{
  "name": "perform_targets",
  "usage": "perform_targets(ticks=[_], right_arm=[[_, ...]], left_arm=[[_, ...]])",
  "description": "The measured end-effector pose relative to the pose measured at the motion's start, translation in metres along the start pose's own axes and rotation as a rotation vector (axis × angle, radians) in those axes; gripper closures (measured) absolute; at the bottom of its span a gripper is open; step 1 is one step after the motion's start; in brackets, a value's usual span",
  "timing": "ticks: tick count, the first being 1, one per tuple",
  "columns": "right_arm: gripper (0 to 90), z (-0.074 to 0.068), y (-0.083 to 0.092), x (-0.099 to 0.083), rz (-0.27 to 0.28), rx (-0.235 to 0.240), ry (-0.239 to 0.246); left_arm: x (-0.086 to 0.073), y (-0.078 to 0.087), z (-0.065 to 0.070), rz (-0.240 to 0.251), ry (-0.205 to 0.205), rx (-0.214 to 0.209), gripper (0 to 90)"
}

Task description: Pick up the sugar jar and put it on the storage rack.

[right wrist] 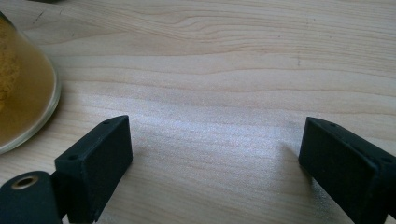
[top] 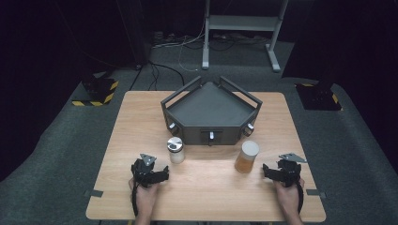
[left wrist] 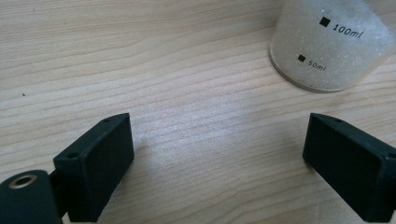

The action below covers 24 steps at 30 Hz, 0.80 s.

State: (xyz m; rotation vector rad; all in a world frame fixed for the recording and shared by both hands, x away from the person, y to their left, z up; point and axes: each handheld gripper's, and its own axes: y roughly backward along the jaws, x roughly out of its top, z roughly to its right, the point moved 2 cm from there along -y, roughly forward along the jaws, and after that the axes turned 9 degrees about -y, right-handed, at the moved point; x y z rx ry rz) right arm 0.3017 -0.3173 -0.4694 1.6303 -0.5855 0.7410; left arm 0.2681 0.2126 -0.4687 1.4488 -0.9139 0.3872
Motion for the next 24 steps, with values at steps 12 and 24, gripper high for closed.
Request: perform_targets(ticks=[12, 24], right_arm=[[9.3, 0.0000, 0.0000, 0.0000, 0.000, 0.000, -0.001], [9.3, 0.0000, 0.0000, 0.0000, 0.000, 0.000, -0.001]], left_arm=[[0.0013, -0.0008, -0.0009, -0.006, -0.008, -0.009, 5.8], [0.0046, -0.0018, -0.0047, -0.022, -0.036, -0.036, 0.6]])
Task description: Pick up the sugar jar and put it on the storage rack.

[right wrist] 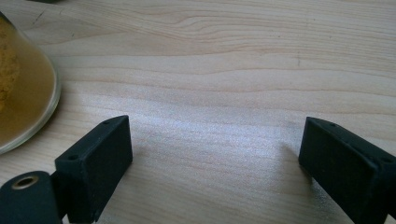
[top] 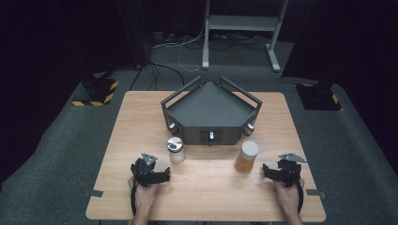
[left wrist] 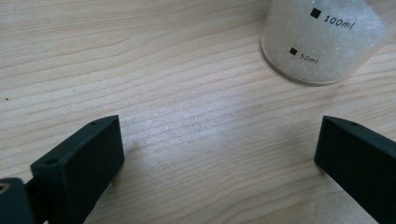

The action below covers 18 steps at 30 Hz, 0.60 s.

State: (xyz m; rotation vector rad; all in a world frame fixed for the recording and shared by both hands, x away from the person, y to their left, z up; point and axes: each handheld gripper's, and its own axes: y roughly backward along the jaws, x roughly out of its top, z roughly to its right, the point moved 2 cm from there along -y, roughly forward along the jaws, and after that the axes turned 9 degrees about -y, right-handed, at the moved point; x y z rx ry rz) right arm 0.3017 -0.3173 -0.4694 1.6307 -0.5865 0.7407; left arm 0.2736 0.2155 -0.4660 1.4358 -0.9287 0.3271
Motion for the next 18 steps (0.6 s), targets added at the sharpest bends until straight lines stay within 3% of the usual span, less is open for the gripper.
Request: perform_targets(ticks=[9, 18], right_arm=[[9.5, 0.000, 0.000, 0.000, 0.001, 0.001, 0.000], [10.0, 0.000, 0.000, 0.000, 0.001, 0.002, 0.003]], left_arm=[[0.006, 0.006, 0.002, 0.017, -0.038, -0.010, 0.4], [0.022, -0.001, 0.009, 0.016, -0.079, -0.053, 0.4]])
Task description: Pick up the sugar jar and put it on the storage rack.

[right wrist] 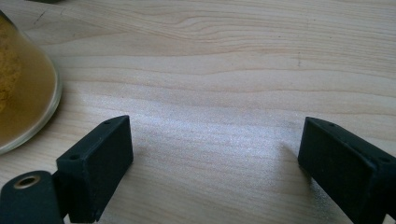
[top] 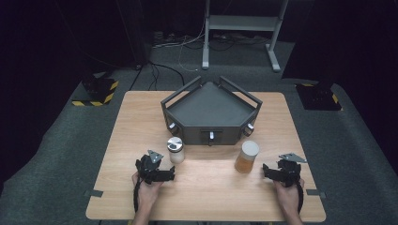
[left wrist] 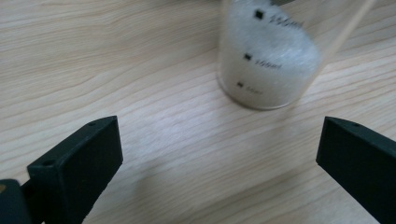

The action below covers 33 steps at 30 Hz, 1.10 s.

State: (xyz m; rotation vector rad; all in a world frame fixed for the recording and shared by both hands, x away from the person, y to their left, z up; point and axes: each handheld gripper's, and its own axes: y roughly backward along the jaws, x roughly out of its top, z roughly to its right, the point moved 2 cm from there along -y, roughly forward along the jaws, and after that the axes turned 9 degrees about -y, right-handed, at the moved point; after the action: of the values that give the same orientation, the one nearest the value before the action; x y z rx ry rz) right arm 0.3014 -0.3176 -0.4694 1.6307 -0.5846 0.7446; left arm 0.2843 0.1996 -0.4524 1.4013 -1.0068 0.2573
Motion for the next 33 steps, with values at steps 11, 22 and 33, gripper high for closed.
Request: perform_targets(ticks=[11, 22, 33], right_arm=[[10.6, 0.000, 0.000, 0.000, 0.001, 0.002, 0.003], [10.9, 0.000, 0.000, 0.000, 0.002, 0.003, 0.003], [10.9, 0.000, 0.000, -0.001, 0.002, 0.003, 0.003]], left_arm=[[0.017, -0.014, 0.000, 0.002, 0.017, -0.054, 1.4], [0.028, -0.027, 0.000, 0.014, 0.045, -0.069, 5.1], [0.032, -0.035, -0.005, 0.025, 0.071, -0.084, 13.0]])
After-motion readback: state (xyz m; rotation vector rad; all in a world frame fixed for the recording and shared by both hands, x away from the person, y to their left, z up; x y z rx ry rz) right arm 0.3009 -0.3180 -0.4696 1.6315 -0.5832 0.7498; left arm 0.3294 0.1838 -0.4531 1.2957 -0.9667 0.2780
